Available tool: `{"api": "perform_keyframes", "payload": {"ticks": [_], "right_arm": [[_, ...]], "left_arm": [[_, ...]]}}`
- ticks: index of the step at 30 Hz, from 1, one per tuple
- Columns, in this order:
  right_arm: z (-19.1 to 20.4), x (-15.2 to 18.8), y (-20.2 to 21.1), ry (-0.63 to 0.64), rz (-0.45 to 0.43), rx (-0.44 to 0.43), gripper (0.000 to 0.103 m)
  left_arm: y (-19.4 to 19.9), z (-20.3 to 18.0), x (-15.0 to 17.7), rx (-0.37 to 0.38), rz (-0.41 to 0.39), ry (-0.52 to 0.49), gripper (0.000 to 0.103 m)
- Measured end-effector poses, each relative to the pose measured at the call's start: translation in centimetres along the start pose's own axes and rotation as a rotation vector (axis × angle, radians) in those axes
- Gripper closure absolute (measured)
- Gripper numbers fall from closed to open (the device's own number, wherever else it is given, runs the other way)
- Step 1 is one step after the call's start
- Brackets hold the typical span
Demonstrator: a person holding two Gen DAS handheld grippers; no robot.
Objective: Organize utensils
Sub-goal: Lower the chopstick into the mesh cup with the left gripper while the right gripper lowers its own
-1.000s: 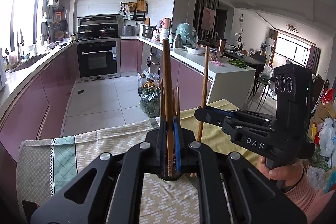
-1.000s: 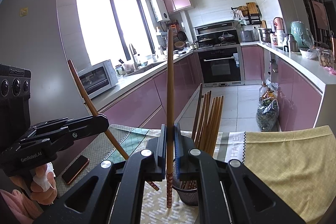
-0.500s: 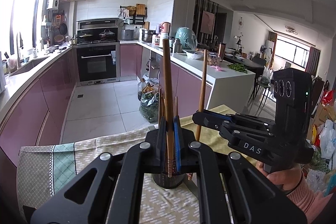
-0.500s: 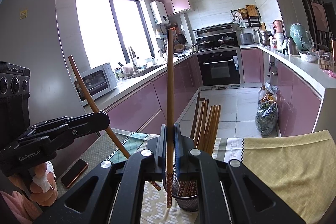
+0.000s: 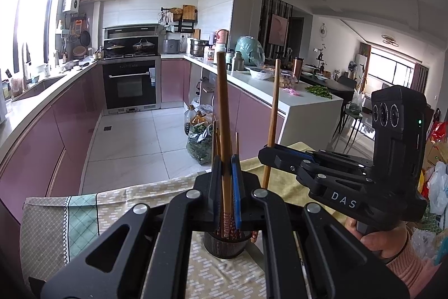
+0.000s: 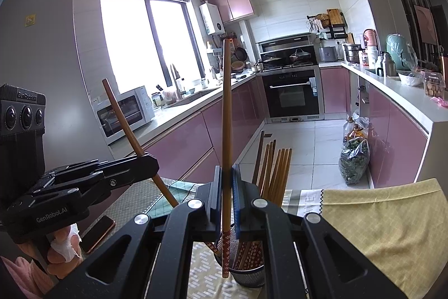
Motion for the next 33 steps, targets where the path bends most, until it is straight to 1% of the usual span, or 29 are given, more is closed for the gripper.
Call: {"api": "perform_keyframes", "payload": {"ticks": [20,33], "right_arm": [[-0.4,-0.1,-0.4,-0.021,-0.005,0.02,0.097],[-0.6,0.2,-1.8,-0.032,0.009,0.048,0.097]], "left_arm": [[-1.5,0.5,-0.5,-0.003,0.03,0.001,0.095],[-2.4,0.3,0.0,-0.011,0.059,-0.005,0.095]]}}
Point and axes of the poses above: each gripper's, at about its wrist camera, not at the fingertips, and y roughly against the way its jaws point, z to its left, x to its underside, the point moved 3 cm from there along -y, roughly the way its jaws point
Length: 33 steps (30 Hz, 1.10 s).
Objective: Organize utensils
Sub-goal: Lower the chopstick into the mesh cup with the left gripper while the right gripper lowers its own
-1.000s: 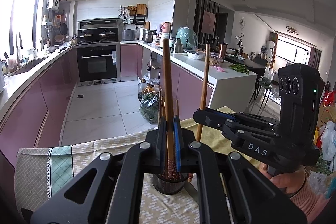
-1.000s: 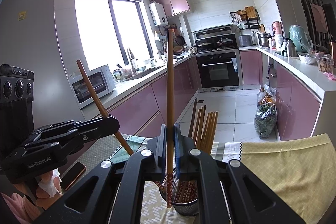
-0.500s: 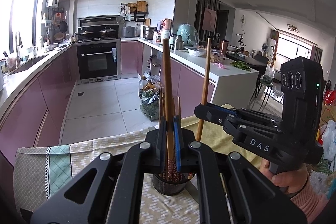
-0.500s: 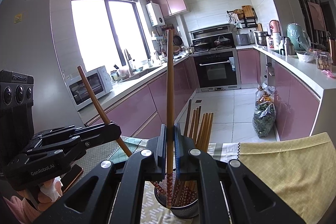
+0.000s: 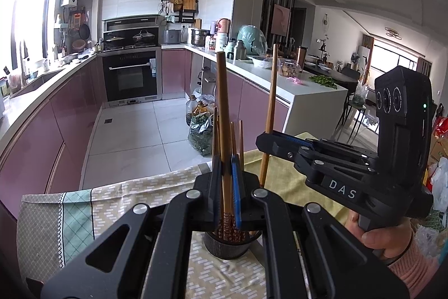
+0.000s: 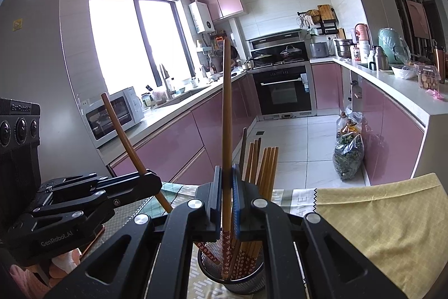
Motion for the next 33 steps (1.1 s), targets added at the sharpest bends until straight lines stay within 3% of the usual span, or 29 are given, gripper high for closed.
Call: {"api": "perform_keyframes", "payload": {"ticks": [33], "right_arm": [[-0.6,1.3,-2.2,-0.018,0.049,0.018,0.097]], "left_arm": [[-2.0,0.9,0.6,0.001,0.055,0.007,0.095]]}}
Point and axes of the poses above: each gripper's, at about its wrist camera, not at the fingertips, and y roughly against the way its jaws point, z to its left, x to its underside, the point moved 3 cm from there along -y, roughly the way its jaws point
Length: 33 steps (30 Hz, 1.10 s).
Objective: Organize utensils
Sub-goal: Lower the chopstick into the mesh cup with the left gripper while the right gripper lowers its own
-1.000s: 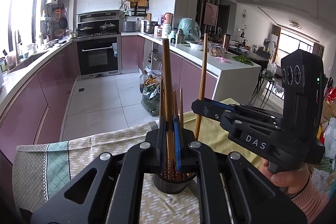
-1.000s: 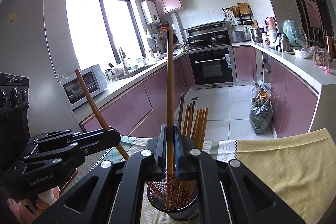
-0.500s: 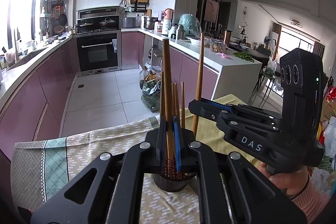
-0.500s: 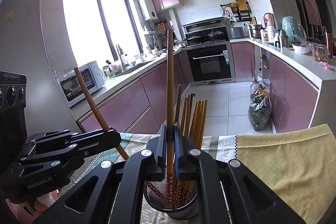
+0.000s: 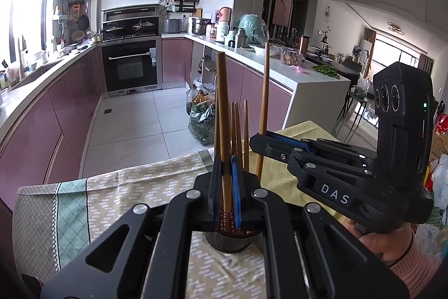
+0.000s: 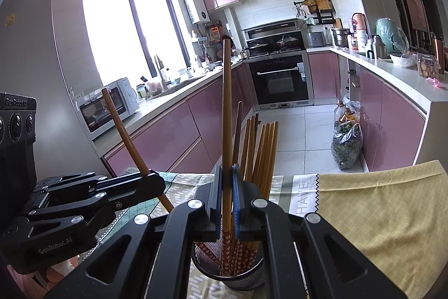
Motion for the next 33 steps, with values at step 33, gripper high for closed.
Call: {"api": "perform_keyframes", "payload": {"ticks": [33], "right_arm": [[-0.5,1.6,-1.3,-0.015,0.044,0.002,0.097]], "left_arm": [[-2.0,0.1,1.2,-0.001,0.051,-0.008,0.095]]}}
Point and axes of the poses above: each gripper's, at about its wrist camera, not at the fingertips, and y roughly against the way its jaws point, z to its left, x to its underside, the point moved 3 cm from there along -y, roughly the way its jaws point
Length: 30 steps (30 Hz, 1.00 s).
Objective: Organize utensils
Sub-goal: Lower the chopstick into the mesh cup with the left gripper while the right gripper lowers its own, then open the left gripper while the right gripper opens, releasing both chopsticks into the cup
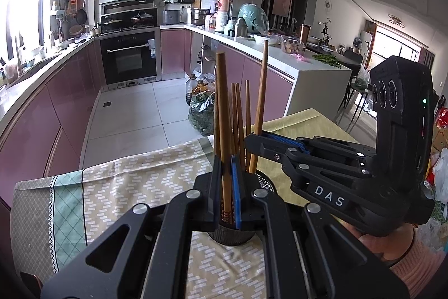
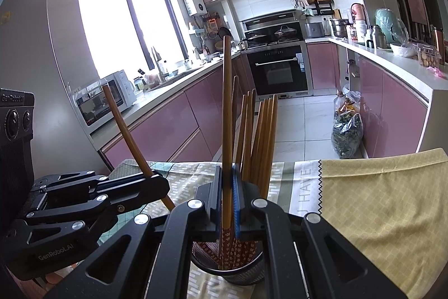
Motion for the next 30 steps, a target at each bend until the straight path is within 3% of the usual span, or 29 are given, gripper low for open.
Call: {"api": "perform_keyframes", "payload": {"ticks": [30], "right_arm": [[-0.4,1.1,-0.9,-0.001,0.054,-0.002,0.097]], "left_arm": [[-1.2,0.1,0.5,-0.003,0.023,-0.002,0.095]]}}
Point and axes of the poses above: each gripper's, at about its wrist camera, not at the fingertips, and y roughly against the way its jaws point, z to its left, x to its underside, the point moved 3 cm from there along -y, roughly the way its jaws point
